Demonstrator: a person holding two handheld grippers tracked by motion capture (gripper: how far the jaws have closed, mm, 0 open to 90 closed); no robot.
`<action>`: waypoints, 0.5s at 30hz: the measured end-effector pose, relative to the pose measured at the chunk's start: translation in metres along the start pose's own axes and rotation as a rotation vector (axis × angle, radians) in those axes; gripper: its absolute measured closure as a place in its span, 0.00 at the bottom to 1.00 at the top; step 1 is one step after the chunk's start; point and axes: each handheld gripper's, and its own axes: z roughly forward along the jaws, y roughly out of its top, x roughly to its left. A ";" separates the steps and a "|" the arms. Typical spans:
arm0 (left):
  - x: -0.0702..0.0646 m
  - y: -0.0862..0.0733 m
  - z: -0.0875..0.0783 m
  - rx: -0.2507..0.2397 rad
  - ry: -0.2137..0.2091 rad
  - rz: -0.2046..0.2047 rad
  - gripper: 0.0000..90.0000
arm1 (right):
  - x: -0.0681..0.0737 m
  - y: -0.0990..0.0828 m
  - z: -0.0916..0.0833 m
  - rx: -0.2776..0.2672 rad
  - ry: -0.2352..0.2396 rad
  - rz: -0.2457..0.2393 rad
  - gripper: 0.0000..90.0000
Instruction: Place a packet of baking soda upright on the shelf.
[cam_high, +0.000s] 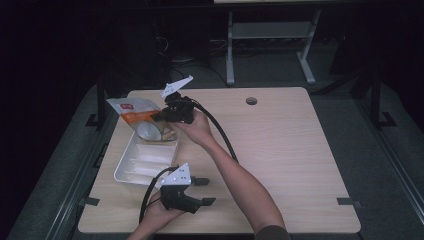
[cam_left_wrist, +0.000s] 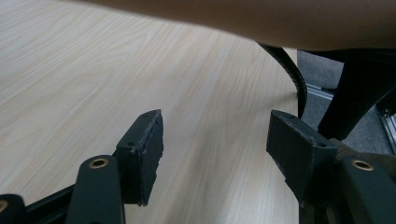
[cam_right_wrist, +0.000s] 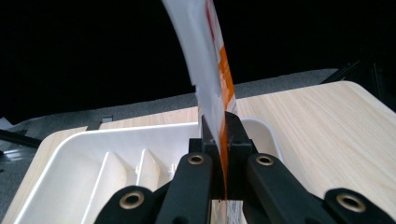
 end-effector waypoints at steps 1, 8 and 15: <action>0.000 0.000 0.000 0.000 0.001 0.000 0.39 | -0.001 -0.002 0.003 -0.002 0.000 0.001 1.00; 0.000 0.000 -0.001 0.001 0.005 -0.001 0.39 | -0.007 -0.020 0.021 -0.001 0.003 0.036 1.00; 0.000 0.000 0.000 0.007 0.007 0.005 0.39 | -0.015 -0.039 0.020 -0.061 0.012 0.085 0.99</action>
